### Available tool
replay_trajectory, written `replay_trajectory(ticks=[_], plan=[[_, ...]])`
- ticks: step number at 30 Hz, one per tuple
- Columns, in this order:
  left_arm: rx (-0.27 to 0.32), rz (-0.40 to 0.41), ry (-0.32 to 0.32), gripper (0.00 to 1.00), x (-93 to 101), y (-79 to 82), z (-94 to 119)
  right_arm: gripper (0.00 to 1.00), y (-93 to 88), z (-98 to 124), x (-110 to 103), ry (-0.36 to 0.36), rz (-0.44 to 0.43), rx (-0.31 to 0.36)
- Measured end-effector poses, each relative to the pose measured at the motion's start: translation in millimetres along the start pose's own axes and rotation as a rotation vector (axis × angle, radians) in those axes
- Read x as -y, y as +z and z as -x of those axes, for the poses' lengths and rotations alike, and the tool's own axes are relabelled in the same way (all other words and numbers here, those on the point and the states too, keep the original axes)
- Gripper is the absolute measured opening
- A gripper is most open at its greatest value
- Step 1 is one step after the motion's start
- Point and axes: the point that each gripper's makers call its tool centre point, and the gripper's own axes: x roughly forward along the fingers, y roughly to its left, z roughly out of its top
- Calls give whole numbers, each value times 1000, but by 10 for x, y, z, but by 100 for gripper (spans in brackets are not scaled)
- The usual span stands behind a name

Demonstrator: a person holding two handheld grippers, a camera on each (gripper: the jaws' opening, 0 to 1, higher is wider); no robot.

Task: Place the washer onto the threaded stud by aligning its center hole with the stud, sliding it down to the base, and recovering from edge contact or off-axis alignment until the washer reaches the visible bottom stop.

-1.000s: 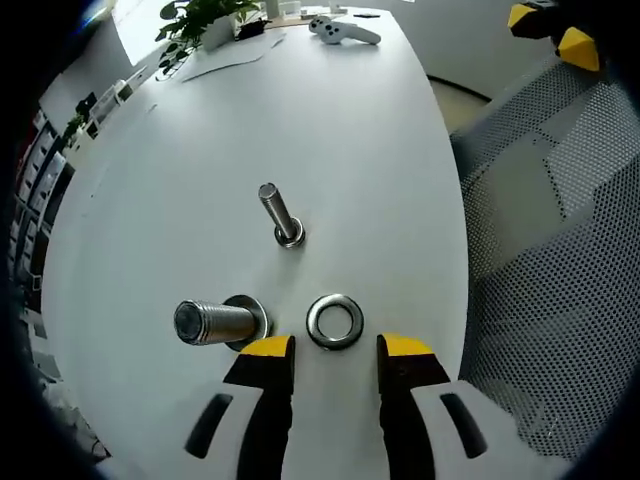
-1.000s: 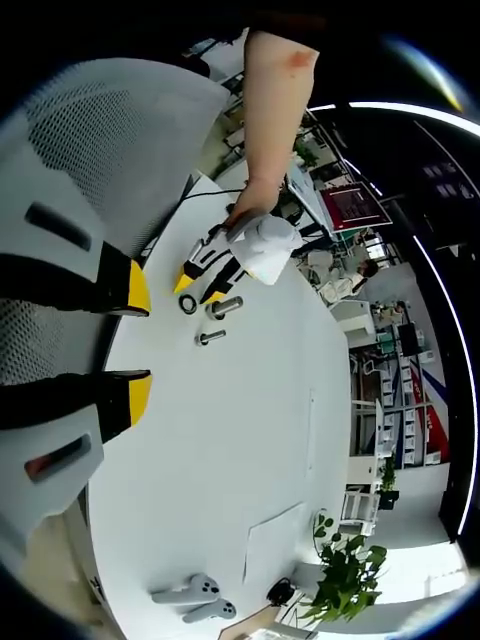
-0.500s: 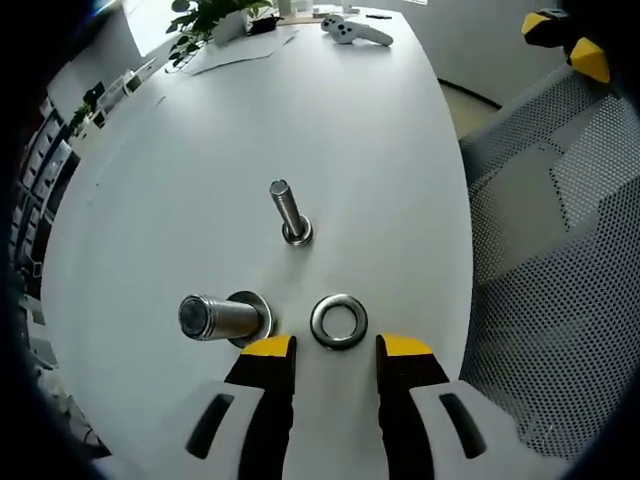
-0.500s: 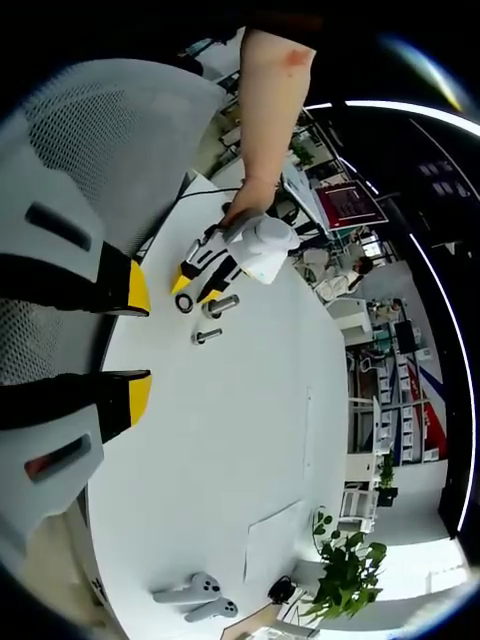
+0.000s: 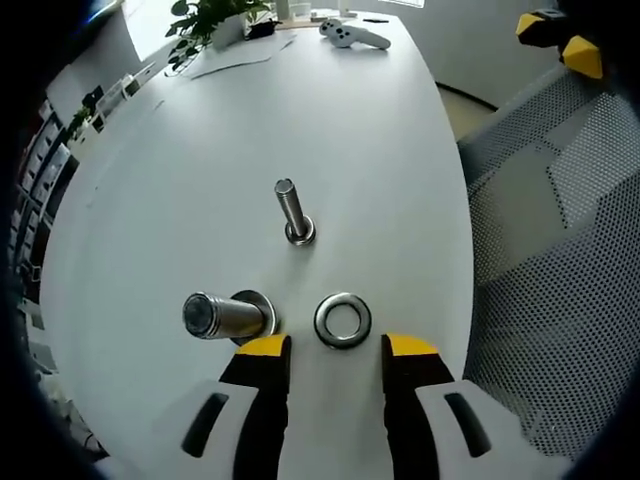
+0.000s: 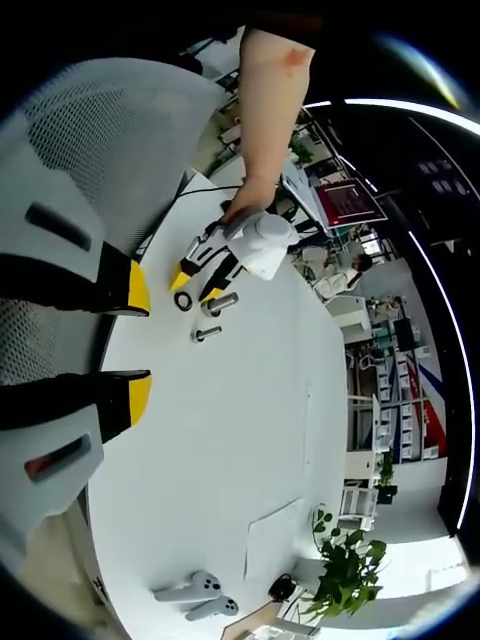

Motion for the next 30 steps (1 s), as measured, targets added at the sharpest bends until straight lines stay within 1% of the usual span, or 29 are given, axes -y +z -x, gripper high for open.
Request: replay_trajectory(ticks=[6, 8, 10, 11, 12, 20, 21, 23, 24, 28, 30], plan=[[15, -12, -4, 36, 31, 58, -27, 25, 3, 0, 5, -3, -1, 2], [26, 0, 0, 34, 35, 97, -36, 25, 2, 0, 4, -3, -1, 2], [27, -12, -1, 31, 45, 120, -45, 25, 2, -1, 5, -4, -1, 1], [22, -43, -9, 31, 59, 120, -45, 25, 1, -1, 6, -5, -1, 0], [22, -52, -14, 30, 70, 123, -48, 25, -1, -1, 5, -5, -1, -1], [-11, -71, -14, 26, 93, 125, -50, 25, 1, -2, 9, -8, -4, 1], [-20, -84, -17, 25, 102, 115, -45, 25, 0, -2, 8, -8, -4, 1], [-17, -90, -19, 24, 110, 115, -48, 25, 0, -3, 7, -7, -2, 0], [-14, -110, -22, 24, 112, 117, -49, 25, 0, -4, 7, -7, -2, -1], [-19, -105, -20, 24, 108, 114, -52, 25, -1, -6, 1, -4, 1, -3], [-18, -108, -21, 22, 120, 114, -52, 25, -1, -7, -1, -2, 1, -2]])
